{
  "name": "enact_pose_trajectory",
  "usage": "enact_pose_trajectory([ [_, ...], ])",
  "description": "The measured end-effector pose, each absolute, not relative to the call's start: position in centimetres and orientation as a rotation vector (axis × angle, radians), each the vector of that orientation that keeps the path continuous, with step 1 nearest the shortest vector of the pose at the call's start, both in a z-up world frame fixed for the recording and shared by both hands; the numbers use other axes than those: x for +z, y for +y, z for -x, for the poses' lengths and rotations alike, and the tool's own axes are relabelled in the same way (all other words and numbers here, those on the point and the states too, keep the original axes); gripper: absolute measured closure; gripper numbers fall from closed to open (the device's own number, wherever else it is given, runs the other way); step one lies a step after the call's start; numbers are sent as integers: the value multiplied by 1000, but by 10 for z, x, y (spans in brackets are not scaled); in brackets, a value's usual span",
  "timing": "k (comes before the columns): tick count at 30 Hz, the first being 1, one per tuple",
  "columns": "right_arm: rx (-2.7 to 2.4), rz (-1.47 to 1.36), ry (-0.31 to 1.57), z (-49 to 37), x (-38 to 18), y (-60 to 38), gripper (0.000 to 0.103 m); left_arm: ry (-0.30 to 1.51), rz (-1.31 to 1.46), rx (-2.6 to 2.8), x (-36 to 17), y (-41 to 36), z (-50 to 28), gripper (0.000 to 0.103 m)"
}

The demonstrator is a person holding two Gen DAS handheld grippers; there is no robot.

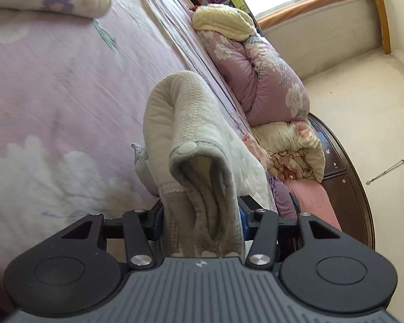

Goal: Fold clothes
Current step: 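Carry the folded garment onto the stack of folded clothes and open both tools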

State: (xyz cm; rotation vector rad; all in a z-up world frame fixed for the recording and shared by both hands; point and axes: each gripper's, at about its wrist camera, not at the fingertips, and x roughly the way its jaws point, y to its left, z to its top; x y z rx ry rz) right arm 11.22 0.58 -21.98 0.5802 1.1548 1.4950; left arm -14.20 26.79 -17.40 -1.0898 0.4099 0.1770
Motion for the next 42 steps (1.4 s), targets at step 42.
enact_pose_trajectory([
  [42,1781,-495,955,-79,-5,298,30,-93,1230,834,-57,650,199,54],
])
